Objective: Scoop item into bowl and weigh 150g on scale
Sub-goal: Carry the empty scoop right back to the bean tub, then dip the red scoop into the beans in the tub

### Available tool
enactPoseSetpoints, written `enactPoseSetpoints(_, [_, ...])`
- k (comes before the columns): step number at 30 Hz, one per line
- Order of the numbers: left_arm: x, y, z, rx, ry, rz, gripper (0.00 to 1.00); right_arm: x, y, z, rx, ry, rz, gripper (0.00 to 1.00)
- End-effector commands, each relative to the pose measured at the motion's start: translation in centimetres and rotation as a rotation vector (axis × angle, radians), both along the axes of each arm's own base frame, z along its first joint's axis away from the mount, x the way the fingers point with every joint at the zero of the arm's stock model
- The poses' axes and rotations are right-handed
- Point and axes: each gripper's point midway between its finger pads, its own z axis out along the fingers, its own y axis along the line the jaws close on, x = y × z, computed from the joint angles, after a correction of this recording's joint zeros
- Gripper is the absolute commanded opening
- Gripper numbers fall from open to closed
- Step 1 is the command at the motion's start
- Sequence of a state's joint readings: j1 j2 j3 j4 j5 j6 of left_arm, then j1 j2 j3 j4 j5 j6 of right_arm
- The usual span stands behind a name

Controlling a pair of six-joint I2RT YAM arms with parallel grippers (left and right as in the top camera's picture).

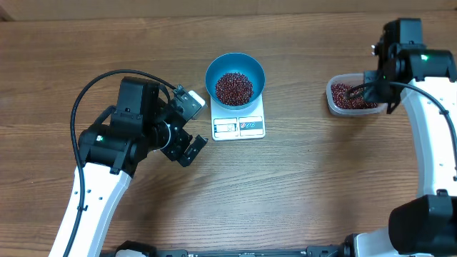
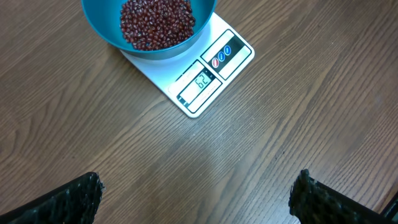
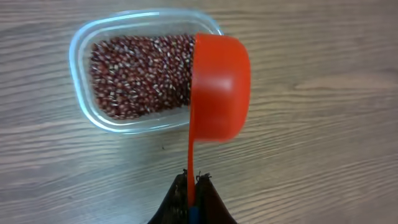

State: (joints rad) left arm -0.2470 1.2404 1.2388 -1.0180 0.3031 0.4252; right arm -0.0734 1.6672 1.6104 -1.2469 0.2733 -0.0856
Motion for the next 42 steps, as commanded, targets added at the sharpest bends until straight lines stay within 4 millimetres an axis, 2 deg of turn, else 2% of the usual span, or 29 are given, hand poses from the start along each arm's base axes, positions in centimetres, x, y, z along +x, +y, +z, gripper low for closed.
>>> enactPoseSetpoints(1, [0.5,0.0,0.9,-0.006,-0.023,0.005,1.00,0.1,0.1,-1.6,0.015,0.019,-0.003,0.04])
enactPoseSetpoints(4, [0.5,0.0,0.9,-0.006,-0.023,0.005,1.00,0.9,0.5,-2.8,0.009,0.041,0.027,0.04])
enactPoseSetpoints(8, [0.5,0.0,0.9,-0.006,-0.023,0.005,1.00,1.4,-0.5,-4.5,-0.048,0.087,0.019,0.04])
enactPoseSetpoints(13, [0.5,0.0,0.9,-0.006,-0.023,0.005,1.00,1.7,-0.5,-6.8,-0.046,0.147,0.020,0.04])
enactPoseSetpoints(25, [0.5,0.0,0.9,-0.006,-0.023,0.005,1.00,4.1,-1.6,-7.2,-0.109,0.080,0.017,0.04])
enactPoseSetpoints(37, [0.5,0.0,0.9,-0.006,-0.024,0.005,1.00,3.3,-1.7,-11.3,-0.113,0.216,0.028,0.04])
enactPoseSetpoints(42, [0.5,0.0,0.9,-0.006,-0.023,0.005,1.00,2.9,0.3,-12.1,0.003,0.236,0.071,0.04])
